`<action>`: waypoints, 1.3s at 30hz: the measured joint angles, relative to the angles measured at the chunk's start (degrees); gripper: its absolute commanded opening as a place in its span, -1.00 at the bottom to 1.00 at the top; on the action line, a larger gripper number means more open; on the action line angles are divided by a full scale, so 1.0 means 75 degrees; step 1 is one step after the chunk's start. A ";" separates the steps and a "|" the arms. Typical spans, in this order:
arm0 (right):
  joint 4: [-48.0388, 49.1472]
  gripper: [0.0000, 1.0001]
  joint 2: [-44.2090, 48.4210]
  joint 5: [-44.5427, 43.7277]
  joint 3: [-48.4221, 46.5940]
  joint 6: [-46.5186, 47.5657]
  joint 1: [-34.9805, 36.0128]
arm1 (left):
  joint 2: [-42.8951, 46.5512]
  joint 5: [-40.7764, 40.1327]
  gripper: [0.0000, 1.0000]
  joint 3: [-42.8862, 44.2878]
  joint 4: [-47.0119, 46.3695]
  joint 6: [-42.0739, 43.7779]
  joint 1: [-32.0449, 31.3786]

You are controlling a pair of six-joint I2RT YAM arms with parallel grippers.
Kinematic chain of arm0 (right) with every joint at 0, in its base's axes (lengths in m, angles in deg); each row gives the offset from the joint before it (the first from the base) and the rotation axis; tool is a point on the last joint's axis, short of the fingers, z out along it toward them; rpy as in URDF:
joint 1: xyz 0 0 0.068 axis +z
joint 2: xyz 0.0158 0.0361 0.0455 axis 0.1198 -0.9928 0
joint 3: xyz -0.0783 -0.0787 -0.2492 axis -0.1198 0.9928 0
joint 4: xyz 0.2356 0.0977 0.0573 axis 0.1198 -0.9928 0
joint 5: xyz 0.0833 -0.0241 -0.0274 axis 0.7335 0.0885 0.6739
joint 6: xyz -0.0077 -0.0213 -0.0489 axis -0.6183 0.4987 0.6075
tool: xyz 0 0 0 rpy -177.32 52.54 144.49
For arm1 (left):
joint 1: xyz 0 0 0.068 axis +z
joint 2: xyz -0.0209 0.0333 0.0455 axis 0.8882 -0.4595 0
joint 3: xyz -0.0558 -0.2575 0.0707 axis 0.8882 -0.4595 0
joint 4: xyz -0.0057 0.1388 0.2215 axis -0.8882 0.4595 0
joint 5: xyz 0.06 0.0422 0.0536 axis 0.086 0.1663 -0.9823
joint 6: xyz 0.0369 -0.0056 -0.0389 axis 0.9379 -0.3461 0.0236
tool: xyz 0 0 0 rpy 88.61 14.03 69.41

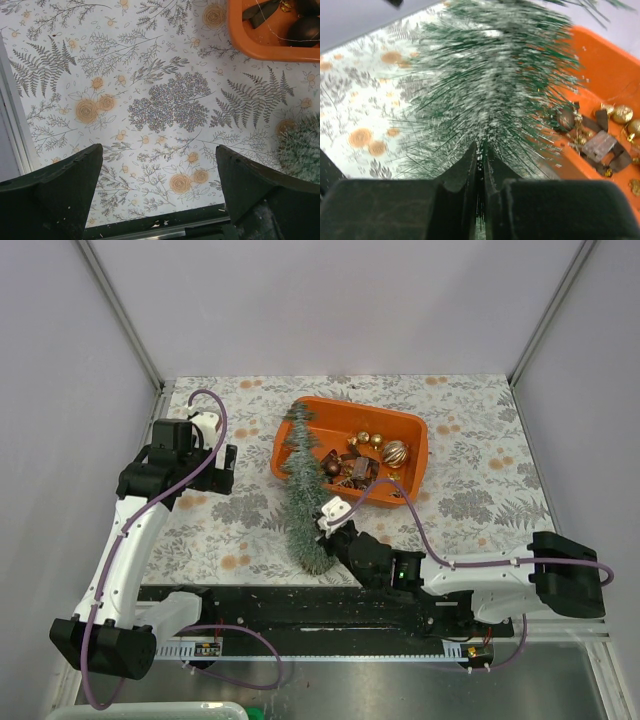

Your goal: Decorate the small christmas tree

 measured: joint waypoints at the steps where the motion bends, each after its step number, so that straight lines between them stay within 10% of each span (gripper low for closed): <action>1: 0.0041 -1.00 0.0029 -0.0015 0.0233 -0.0082 0.0044 | 0.0000 0.0000 0.98 0.0000 0.0003 0.0000 0.0000; 13: 0.0621 -1.00 0.0635 -0.0822 0.1119 -0.0560 0.0801 | 0.0012 0.0003 0.98 -0.0009 0.0009 0.0026 0.0000; 27: 0.4806 -1.00 -0.1746 -0.1527 0.1116 0.3244 0.0828 | 0.0149 0.0026 0.98 -0.0012 0.0012 0.0023 0.0000; 39: 0.5356 -1.00 -0.2130 -0.1731 0.0950 0.4500 0.0790 | 0.0289 0.0026 0.98 -0.0137 0.0032 0.0023 0.0000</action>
